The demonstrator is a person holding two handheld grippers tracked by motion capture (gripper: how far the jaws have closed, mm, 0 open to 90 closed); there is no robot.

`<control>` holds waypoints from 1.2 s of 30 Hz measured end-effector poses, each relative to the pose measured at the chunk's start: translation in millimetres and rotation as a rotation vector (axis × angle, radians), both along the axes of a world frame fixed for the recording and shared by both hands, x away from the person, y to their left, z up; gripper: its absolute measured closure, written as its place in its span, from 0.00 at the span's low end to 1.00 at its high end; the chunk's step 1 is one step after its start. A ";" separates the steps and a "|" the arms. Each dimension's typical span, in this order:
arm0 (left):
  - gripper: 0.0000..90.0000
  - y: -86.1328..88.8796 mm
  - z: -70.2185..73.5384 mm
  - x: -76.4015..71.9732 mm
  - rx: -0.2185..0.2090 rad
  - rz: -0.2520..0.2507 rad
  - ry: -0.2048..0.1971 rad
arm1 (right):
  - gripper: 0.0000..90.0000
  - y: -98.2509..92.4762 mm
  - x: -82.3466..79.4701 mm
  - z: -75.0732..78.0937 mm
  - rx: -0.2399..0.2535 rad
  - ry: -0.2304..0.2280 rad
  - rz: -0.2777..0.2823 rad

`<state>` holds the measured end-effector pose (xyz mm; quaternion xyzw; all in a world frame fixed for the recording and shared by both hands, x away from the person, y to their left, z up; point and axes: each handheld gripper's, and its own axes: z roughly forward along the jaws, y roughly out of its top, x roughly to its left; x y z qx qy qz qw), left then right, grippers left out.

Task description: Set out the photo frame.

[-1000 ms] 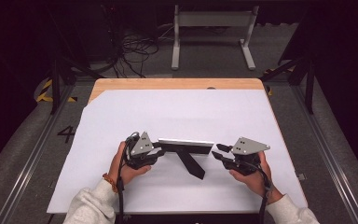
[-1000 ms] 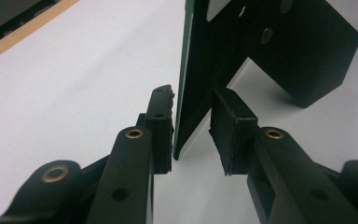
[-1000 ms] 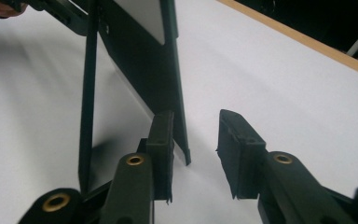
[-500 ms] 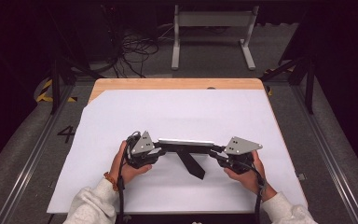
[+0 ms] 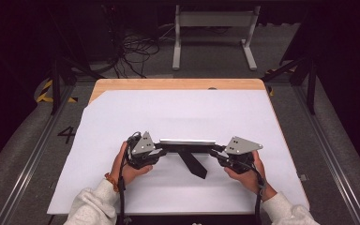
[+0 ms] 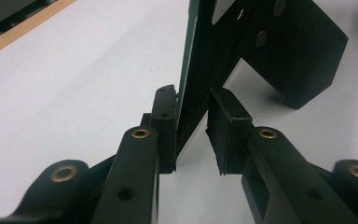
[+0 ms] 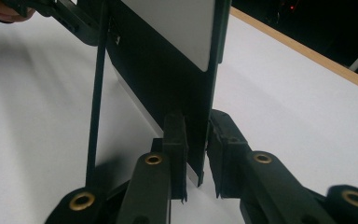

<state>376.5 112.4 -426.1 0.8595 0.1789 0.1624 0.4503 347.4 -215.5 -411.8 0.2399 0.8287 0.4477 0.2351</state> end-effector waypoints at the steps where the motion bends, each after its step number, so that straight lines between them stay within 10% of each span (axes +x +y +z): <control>1: 0.81 -0.1 -0.2 -0.3 -0.002 0.002 0.003 | 0.87 0.0 0.1 0.0 -0.001 -0.001 0.000; 36: 0.91 -6.2 1.9 -9.0 0.036 -0.022 -0.012 | 0.83 2.4 34.7 -3.8 0.045 0.032 -0.098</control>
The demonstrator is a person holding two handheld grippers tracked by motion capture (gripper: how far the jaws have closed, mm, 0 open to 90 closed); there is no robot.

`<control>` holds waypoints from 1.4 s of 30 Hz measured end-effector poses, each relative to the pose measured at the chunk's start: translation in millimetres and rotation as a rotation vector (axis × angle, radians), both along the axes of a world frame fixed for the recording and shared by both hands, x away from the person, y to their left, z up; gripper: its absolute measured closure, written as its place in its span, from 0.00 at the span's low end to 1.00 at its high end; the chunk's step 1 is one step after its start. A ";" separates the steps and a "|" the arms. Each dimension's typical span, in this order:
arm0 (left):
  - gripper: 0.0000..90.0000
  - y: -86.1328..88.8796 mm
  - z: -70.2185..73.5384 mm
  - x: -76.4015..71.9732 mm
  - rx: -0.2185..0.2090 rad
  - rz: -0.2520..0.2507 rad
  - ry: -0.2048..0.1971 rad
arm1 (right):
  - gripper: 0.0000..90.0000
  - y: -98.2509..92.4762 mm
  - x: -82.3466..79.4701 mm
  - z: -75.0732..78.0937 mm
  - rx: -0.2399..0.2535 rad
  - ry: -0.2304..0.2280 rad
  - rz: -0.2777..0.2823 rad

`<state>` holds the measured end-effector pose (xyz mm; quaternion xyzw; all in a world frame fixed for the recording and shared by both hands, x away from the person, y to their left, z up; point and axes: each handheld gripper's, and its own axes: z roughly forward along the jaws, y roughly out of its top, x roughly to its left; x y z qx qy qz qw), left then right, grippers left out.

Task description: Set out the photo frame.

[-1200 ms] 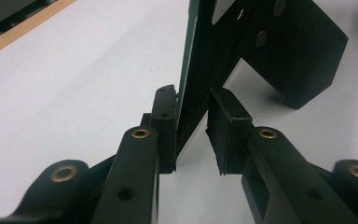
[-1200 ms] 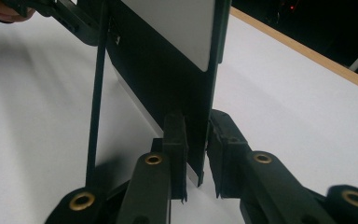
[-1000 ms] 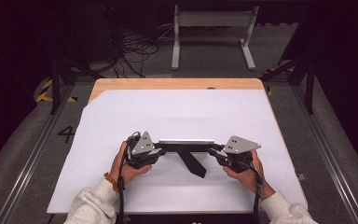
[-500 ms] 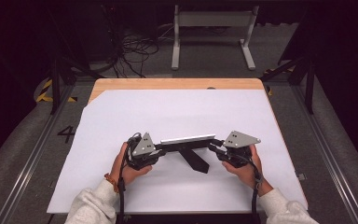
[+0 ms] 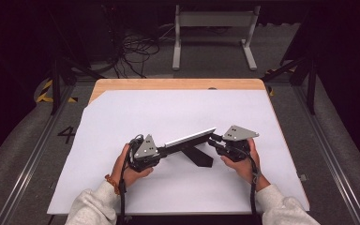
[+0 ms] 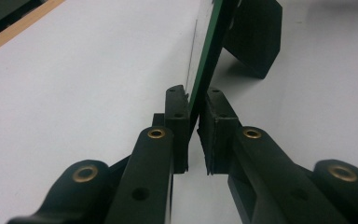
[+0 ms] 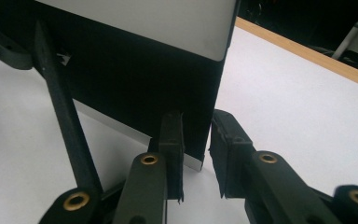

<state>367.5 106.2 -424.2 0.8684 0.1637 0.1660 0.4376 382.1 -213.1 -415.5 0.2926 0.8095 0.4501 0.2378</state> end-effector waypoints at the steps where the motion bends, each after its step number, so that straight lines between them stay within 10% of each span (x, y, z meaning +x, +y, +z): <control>1: 0.92 -0.3 0.2 -0.3 0.001 0.002 0.000 | 0.83 0.4 0.3 0.0 -0.002 0.000 -0.003; 42: 0.91 -6.3 15.0 -15.0 -0.055 -0.063 -0.027 | 0.96 18.0 -6.4 12.7 0.024 -0.045 0.008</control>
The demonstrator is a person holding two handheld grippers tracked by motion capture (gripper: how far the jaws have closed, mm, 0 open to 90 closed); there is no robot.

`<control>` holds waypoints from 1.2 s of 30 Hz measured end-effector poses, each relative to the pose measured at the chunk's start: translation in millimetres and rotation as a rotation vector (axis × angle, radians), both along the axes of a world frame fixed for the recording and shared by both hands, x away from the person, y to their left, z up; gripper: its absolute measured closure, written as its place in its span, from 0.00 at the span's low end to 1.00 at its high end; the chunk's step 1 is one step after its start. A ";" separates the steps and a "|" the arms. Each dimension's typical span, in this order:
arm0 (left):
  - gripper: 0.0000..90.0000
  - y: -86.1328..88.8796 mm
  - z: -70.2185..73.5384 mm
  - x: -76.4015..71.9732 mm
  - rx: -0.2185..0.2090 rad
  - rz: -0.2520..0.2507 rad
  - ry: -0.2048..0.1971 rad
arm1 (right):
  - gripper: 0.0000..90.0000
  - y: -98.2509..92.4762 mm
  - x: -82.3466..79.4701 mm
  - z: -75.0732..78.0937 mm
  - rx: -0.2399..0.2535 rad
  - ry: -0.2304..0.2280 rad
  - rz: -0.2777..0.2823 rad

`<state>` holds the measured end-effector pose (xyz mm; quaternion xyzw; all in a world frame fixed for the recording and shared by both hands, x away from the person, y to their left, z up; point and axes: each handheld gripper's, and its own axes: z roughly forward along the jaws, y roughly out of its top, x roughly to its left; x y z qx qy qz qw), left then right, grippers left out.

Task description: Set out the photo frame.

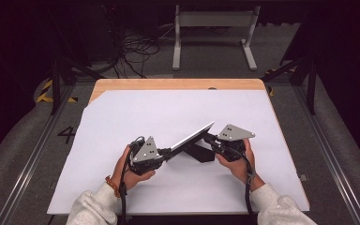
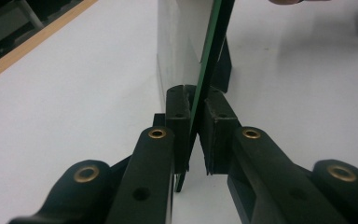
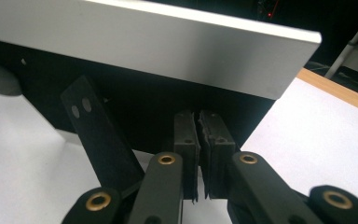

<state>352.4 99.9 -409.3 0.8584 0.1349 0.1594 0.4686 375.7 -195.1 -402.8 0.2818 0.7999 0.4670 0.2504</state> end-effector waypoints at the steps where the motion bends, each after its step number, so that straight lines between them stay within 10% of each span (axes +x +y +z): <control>1: 0.91 -0.5 0.1 -0.2 0.001 0.001 -0.002 | 0.96 0.5 0.5 -0.1 0.000 0.000 0.001; 24: 0.82 -17.7 -1.1 -3.0 -0.019 -0.033 0.008 | 0.96 7.0 10.7 -1.3 0.017 0.013 0.020; 36: 0.90 18.0 5.9 -6.3 -0.003 -0.011 -0.010 | 1.00 -7.5 4.2 6.8 0.009 -0.008 -0.003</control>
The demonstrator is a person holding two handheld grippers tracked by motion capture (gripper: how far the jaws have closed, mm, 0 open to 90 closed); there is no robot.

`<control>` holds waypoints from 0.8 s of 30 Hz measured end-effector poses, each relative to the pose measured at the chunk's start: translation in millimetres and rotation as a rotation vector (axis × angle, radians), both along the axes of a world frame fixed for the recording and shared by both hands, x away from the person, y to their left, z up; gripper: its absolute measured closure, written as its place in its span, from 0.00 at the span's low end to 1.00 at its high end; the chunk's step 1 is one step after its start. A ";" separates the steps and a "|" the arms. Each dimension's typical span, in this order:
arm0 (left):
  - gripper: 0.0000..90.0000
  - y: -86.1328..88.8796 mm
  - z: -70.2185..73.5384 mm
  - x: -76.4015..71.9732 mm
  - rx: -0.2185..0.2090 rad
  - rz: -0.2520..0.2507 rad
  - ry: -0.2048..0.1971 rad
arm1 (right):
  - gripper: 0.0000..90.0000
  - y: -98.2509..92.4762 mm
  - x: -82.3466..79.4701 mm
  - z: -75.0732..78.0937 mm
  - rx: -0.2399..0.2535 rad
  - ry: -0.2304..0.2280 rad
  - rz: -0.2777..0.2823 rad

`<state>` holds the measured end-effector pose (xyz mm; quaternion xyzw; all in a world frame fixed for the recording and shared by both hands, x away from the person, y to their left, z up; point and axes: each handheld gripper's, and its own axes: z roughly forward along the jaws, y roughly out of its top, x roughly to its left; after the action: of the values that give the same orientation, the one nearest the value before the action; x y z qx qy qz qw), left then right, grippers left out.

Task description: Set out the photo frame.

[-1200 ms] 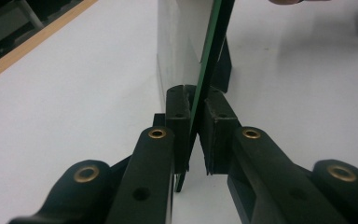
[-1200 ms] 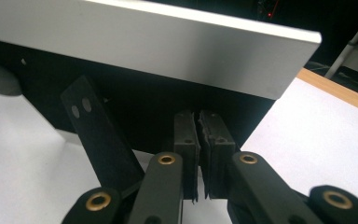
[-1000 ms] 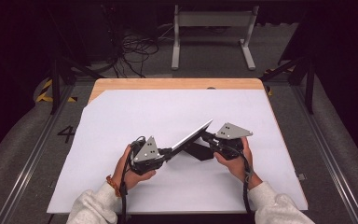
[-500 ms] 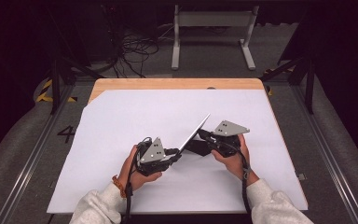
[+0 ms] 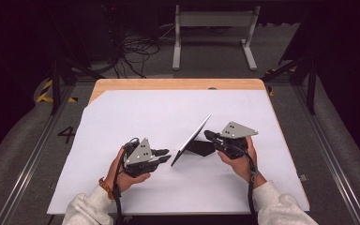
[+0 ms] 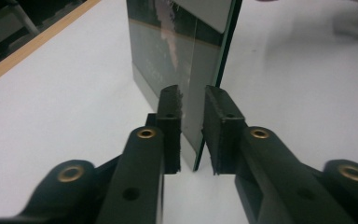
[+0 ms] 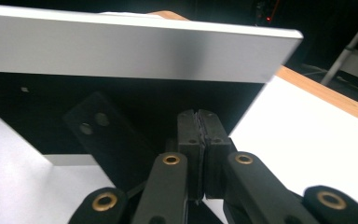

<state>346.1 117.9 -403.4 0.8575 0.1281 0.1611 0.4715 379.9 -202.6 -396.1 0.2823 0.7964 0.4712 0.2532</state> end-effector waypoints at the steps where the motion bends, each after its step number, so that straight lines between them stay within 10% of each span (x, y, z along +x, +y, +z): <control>1: 0.94 -0.2 -0.6 1.5 -0.004 0.009 0.000 | 1.00 -1.0 1.4 -0.4 0.004 0.004 -0.007; 24: 1.00 -32.8 -9.8 2.4 0.003 -0.049 0.035 | 0.99 17.5 15.8 -4.4 0.020 -0.015 0.028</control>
<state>348.5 85.1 -413.2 0.8638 0.1149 0.1348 0.4717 395.6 -185.1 -400.5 0.2701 0.7937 0.4845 0.2496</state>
